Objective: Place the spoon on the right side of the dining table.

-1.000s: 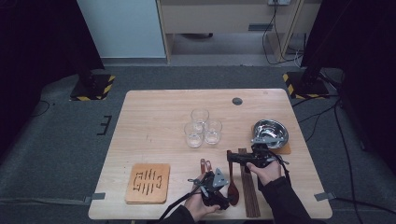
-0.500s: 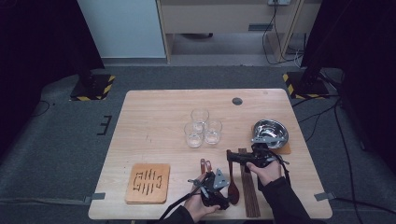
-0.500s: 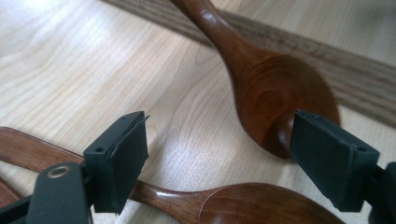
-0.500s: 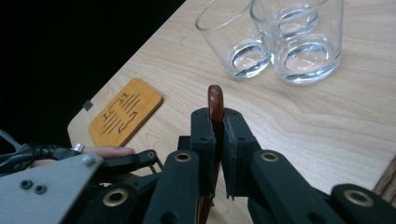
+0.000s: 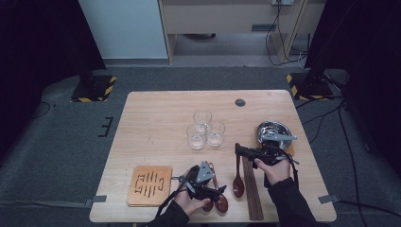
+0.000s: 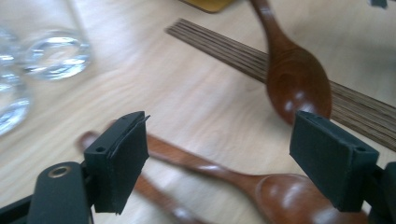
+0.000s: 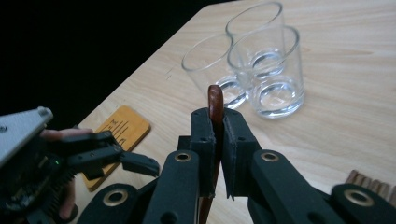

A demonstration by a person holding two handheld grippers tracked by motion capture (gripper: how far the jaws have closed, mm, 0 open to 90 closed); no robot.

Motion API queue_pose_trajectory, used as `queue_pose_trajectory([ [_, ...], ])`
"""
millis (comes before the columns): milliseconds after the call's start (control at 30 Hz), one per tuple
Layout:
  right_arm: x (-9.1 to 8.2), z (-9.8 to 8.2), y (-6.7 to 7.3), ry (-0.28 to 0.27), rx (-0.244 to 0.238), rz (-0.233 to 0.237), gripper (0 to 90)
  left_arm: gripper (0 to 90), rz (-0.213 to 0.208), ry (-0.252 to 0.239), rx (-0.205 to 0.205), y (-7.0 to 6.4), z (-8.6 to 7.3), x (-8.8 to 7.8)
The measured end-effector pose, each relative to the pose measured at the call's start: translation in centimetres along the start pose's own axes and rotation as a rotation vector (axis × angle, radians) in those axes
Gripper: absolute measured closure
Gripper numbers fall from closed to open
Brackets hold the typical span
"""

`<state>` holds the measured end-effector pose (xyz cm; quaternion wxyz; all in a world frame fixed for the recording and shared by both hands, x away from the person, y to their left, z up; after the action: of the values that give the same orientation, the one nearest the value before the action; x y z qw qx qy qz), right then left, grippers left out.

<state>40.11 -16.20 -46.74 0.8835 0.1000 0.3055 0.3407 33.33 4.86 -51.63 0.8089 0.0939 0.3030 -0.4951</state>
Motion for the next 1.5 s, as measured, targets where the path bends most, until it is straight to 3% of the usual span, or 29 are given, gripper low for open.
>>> queue_pose_trajectory([
  [400,-0.9,1.2,-1.2,-0.067,0.011,-0.062,84.4,17.5,0.141,-0.047,-0.128,5.3,-2.7,-5.6],
  [600,-1.2,1.7,-1.7,-0.092,0.008,-0.091,84.4,16.7,0.204,-0.05,-0.181,7.6,-4.1,-7.6],
  [1100,-1.8,3.3,-2.5,-0.156,0.014,-0.132,84.4,13.5,0.351,0.018,-0.271,11.7,-7.9,-10.5],
  [1333,-1.7,4.1,-2.7,-0.182,0.012,-0.155,84.4,11.6,0.397,0.049,-0.32,13.5,-9.2,-11.1],
  [1500,-1.8,4.5,-3.0,-0.209,0.006,-0.18,84.4,10.7,0.416,0.066,-0.337,14.0,-9.8,-11.2],
])
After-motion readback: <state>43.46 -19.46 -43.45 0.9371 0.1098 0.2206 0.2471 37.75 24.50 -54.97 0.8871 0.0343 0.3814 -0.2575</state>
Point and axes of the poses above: each handheld gripper's, and its own axes: x roughly forward along the jaws, z roughly out of its top, y roughly to its left, the point moved 4 cm from there along x, roughly forward along the jaws, and after that the axes turned 10 degrees about -z, right-handed, at the moved point
